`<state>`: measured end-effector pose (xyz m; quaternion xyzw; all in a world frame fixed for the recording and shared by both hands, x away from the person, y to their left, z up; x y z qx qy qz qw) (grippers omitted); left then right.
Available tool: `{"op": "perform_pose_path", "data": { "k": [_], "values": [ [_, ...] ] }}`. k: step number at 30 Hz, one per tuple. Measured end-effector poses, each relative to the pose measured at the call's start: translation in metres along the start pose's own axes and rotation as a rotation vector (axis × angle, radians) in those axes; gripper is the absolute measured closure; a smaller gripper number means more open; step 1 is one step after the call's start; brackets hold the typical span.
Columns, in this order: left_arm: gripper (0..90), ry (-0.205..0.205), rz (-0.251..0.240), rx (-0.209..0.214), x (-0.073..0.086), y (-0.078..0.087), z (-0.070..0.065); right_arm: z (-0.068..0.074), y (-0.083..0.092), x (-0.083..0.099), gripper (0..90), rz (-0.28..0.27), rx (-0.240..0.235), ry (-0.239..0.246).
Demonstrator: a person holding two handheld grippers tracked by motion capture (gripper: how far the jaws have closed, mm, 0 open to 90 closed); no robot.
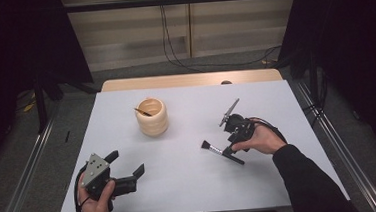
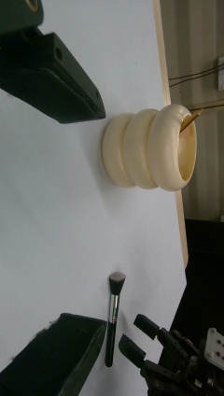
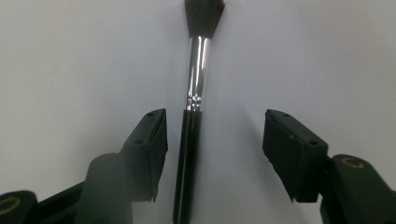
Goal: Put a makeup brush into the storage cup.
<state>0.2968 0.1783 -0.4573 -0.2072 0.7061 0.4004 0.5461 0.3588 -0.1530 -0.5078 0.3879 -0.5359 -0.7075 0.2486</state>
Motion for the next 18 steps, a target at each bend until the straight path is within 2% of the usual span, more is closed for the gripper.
{"op": "perform_pose_path", "data": {
  "k": [4, 6, 7, 9, 11, 14, 15, 16, 17, 18],
  "values": [
    [1.7, 0.018, -0.009, -0.011, 0.0, 0.001, 0.002, 0.0, -0.006, 0.002, 49.3, 0.036, -0.009, 0.026],
    [1.7, 0.017, -0.009, -0.011, 0.0, 0.0, 0.002, 0.004, -0.009, 0.0, 52.4, 0.033, -0.013, -0.01],
    [1.7, 0.017, -0.008, -0.011, 0.0, 0.0, 0.002, 0.002, -0.009, 0.002, 54.2, 0.052, -0.024, 0.033],
    [1.7, 0.014, -0.006, -0.006, 0.0, 0.0, 0.002, 0.004, -0.011, 0.001, 56.7, 0.059, -0.029, 0.017],
    [1.7, 0.016, -0.008, -0.009, 0.0, 0.001, 0.002, 0.003, -0.013, 0.002, 58.7, 0.07, -0.031, 0.033],
    [1.7, 0.014, -0.005, -0.003, 0.0, 0.0, 0.002, 0.005, -0.015, 0.002, 60.9, 0.085, -0.034, 0.029],
    [1.7, 0.016, -0.006, 0.0, 0.0, 0.0, 0.001, 0.004, -0.016, 0.002, 61.5, 0.087, -0.023, 0.036],
    [1.7, 0.004, 0.001, 0.002, 0.001, 0.0, 0.001, 0.005, -0.017, 0.002, 62.2, 0.082, -0.032, 0.039],
    [1.7, 0.004, 0.002, 0.002, 0.001, 0.0, 0.001, 0.006, -0.018, 0.001, 62.8, 0.088, -0.022, 0.023],
    [1.7, 0.001, 0.004, 0.003, 0.001, 0.0, 0.001, 0.006, -0.019, 0.001, 63.4, 0.093, -0.025, 0.038]
  ]
}}
Point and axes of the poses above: each handheld gripper's, and its own axes: y roughly backward along the jaws, x roughly out of its underside, z roughly to its left, the point moved 8 cm from there along -y, roughly forward along the jaws, and after that the axes turned 1 degree about z, right-handed, at the moved point
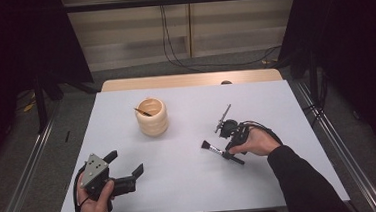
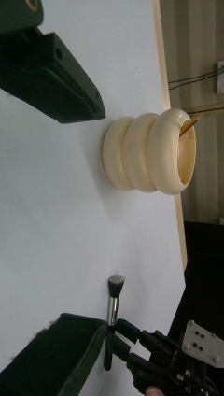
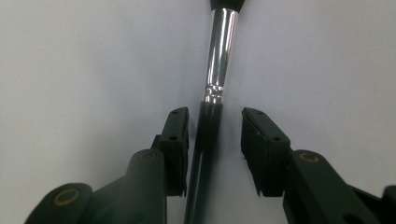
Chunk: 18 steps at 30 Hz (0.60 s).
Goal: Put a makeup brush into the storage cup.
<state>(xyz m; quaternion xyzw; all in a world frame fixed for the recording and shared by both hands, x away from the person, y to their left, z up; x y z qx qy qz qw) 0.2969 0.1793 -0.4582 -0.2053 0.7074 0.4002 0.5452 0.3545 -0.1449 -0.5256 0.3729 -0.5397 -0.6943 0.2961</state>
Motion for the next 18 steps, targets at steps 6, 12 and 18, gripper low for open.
{"op": "perform_pose_path", "data": {
  "k": [6, 12, 18],
  "values": [
    [1.7, -0.002, 0.0, -0.001, -0.0001, -0.0005, -0.0006, -0.0001, -0.002, -0.0002, 67.2, 0.006, 0.042, 0.014],
    [1.7, -0.007, 0.0, -0.002, -0.0004, -0.0001, -0.0016, -0.0001, -0.0027, -0.0008, 68.6, 0.02, 0.078, 0.041],
    [1.7, -0.007, 0.001, -0.003, -0.0002, -0.0002, -0.0008, -0.0028, -0.0021, -0.0015, 77.8, 0.028, 0.081, 0.006]
  ]
}}
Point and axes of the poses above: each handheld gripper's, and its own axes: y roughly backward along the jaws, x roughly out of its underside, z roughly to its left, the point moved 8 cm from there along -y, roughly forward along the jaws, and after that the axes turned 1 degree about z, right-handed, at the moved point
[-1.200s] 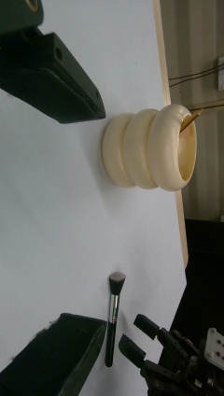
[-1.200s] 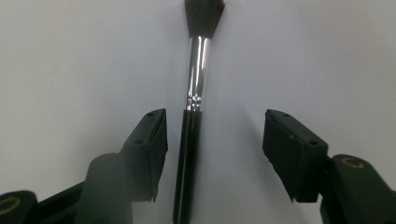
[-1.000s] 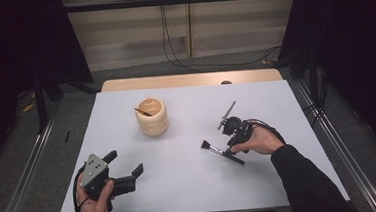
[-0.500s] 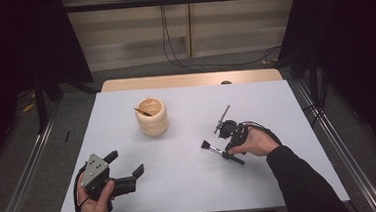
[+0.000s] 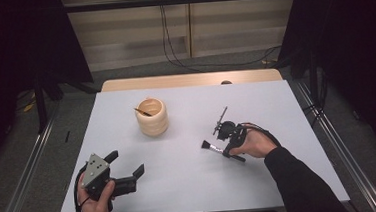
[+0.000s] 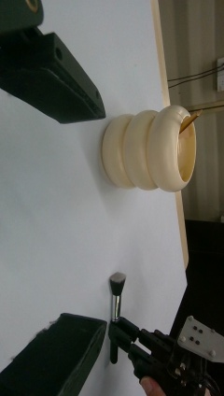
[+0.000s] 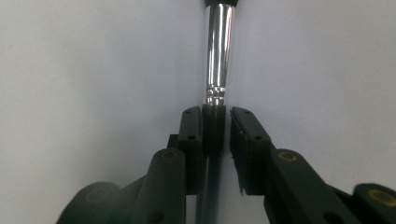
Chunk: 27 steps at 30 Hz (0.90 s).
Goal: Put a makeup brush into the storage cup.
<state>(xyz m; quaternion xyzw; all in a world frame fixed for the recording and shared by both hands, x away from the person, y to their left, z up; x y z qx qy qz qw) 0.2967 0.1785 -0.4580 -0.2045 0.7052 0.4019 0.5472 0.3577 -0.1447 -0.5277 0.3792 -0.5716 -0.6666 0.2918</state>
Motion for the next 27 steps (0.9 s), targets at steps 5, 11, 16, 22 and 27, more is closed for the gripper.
{"op": "perform_pose_path", "data": {
  "k": [5, 11, 16, 22, 27],
  "values": [
    [1.7, -0.001, 0.001, 0.001, 0.0001, 0.0001, -0.0001, -0.0005, 0.0001, -0.0003, 79.6, 0.002, -0.002, -0.005],
    [1.7, 0.001, 0.002, 0.005, 0.0003, 0.0, -0.0006, -0.0004, 0.0009, 0.0004, 79.8, -0.005, -0.017, -0.033],
    [1.8, 0.003, 0.001, 0.004, 0.0004, 0.0, -0.0002, -0.0004, 0.0011, 0.0009, 79.8, -0.003, -0.013, -0.029],
    [1.7, 0.0, 0.004, 0.005, 0.0006, -0.0001, -0.0003, -0.0006, 0.0021, 0.0031, 79.9, -0.008, -0.013, -0.029],
    [1.8, -0.005, 0.004, -0.006, 0.0004, 0.0003, 0.0013, -0.0022, 0.004, 0.0087, 79.9, -0.01, 0.001, -0.036]
  ]
}}
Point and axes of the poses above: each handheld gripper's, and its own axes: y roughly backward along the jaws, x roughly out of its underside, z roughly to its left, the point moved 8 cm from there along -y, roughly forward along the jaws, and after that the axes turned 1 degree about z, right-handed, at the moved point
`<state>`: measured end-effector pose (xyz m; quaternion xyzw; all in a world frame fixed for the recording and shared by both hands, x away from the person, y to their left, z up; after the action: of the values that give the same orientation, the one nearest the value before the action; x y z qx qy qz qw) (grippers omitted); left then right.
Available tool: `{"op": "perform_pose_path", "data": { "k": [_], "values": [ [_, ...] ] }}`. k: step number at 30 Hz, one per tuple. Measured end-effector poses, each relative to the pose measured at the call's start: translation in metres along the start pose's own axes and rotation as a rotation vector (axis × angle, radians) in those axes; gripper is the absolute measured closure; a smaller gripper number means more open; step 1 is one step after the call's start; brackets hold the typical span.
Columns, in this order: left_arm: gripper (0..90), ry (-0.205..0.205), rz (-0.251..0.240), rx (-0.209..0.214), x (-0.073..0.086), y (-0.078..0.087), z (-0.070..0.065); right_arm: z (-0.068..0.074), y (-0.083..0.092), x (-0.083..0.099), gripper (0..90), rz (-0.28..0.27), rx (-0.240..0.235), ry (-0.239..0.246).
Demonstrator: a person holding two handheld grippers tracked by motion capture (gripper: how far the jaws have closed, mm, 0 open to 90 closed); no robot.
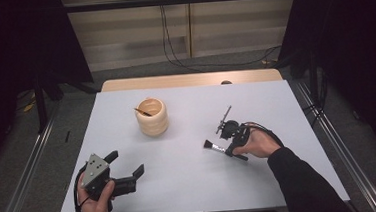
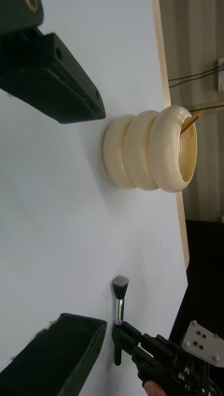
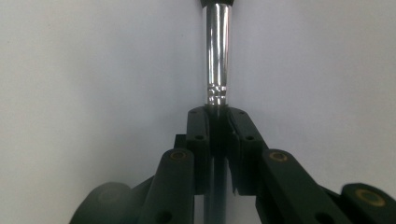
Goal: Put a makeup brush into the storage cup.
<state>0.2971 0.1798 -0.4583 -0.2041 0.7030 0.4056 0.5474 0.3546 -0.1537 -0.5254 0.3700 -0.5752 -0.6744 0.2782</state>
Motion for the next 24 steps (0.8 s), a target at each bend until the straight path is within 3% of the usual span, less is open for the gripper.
{"op": "perform_pose_path", "data": {
  "k": [13, 24],
  "values": [
    [1.8, 0.001, -0.003, 0.012, 0.0, 0.0, -0.001, 0.002, 0.009, 0.003, 79.9, -0.077, -0.032, -0.033],
    [1.8, 0.003, -0.003, 0.007, 0.0, 0.001, -0.001, 0.003, 0.021, 0.001, 79.9, -0.185, -0.044, -0.067]
  ]
}}
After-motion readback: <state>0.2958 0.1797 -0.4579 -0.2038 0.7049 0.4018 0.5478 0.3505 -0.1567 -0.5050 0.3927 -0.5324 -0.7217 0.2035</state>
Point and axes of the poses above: each handheld gripper's, and its own axes: y roughly backward along the jaws, x roughly out of its underside, z roughly to its left, the point moved 8 cm from there along -y, roughly forward along the jaws, and after that the axes turned 1 degree about z, right-handed, at the moved point
